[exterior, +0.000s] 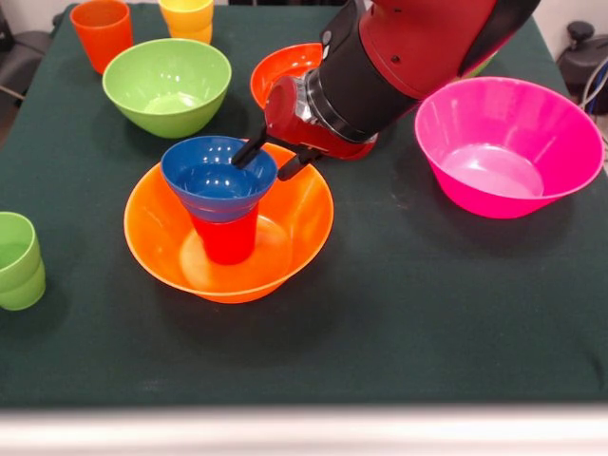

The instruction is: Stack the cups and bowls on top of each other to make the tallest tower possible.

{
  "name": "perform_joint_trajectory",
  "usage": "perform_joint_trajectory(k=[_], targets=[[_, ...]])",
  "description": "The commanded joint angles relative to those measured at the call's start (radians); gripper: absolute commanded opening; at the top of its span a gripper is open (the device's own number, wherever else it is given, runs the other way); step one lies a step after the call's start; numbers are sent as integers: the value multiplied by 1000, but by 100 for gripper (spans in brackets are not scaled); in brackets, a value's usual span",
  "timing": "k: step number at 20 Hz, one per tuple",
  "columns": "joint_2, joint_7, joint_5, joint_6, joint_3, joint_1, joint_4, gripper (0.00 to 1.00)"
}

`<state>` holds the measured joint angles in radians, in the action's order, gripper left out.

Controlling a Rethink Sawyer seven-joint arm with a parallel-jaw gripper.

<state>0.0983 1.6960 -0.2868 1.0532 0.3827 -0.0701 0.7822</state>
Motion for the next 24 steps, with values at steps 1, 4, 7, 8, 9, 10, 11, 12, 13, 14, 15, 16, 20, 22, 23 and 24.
perform_joint_trajectory(k=[1,4,7,8,9,10,11,12,13,14,15,16,20,22,23,24], targets=[[20,-52,-8,-35,-106,19,21,100],[18,-53,-8,-30,-105,19,16,0],[16,-53,-8,-27,-105,20,13,0],[17,-53,-8,-30,-105,21,16,0],[17,-52,-8,-30,-106,21,17,0],[17,-52,-7,-30,-106,22,16,0],[17,-52,-7,-31,-106,22,16,0],[17,-54,-6,-31,-108,22,15,0],[18,-52,-6,-33,-108,22,16,0],[18,-51,-5,-34,-108,22,17,0],[17,-53,-4,-35,-111,22,14,0],[18,-52,-3,-35,-111,22,15,0],[22,-56,-1,-31,-113,23,17,0],[29,-62,1,-33,-116,25,28,0],[32,-66,3,-33,-119,27,32,0],[32,-74,6,-31,-124,30,29,0]])
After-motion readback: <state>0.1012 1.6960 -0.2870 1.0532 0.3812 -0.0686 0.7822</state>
